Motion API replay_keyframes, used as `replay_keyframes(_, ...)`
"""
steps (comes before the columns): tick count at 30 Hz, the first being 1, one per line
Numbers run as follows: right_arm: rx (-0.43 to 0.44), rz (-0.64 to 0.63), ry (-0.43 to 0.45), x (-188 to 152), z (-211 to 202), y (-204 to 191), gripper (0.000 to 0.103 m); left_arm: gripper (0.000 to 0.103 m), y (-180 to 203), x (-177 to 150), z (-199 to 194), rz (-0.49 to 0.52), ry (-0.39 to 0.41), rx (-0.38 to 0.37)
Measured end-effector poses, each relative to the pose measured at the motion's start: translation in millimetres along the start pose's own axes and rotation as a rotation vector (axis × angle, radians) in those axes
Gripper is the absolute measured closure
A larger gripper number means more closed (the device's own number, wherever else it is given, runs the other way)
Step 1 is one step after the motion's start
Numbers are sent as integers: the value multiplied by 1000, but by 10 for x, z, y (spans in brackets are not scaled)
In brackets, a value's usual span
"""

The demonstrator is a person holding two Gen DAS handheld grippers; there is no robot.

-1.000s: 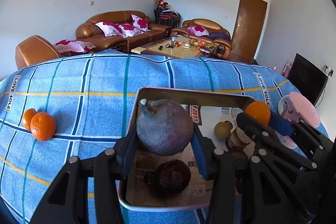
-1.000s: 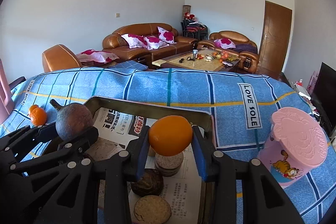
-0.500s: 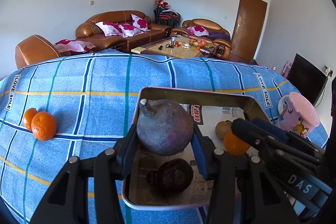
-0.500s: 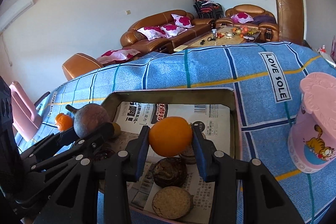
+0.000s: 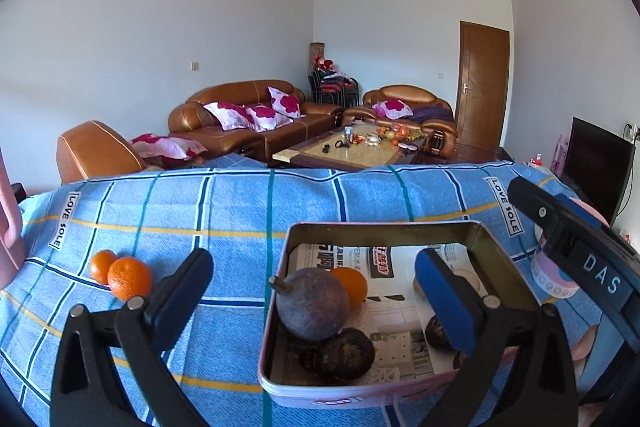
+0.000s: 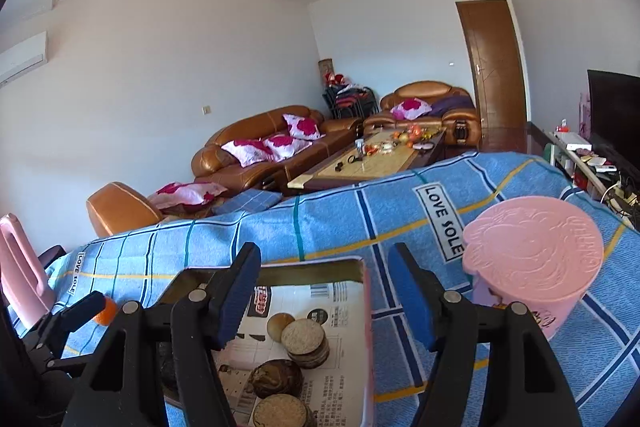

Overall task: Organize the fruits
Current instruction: 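Open both tools to release the fruits inside the tin box, then withdraw both tools from the tin box toward the two remaining oranges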

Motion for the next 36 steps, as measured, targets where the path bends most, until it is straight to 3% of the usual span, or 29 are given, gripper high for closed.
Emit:
replay_keyframes(7, -80, -60, 165, 106, -230, -18, 24, 0, -117, 49, -184, 44, 76, 87)
replay_keyframes(9, -110, -80, 187, 116, -274, -33, 17, 0, -158, 45, -231, 39, 90, 94)
replay_keyframes(11, -128, -83, 194, 116, -298, -28, 17, 0, -183, 32, -278, 32, 98, 98)
replay_keyframes(23, -139, -36, 65, -92, -337, -17, 17, 0, -346, -61, -404, -4, 88, 118)
replay_keyframes(36, -143, -47, 44, -268, -548, -291, 17, 0, -542, -165, -596, -11, 85, 120)
Point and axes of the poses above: each gripper's, at about its wrist camera, not at the fingertips, and z roughly the way its jaws point, y to its right, x to its top, the point moved 7 cm from there along z, roughly the way its jaws point, and after that the axes turned 7 degrees about -x, right-handed, at the moved point
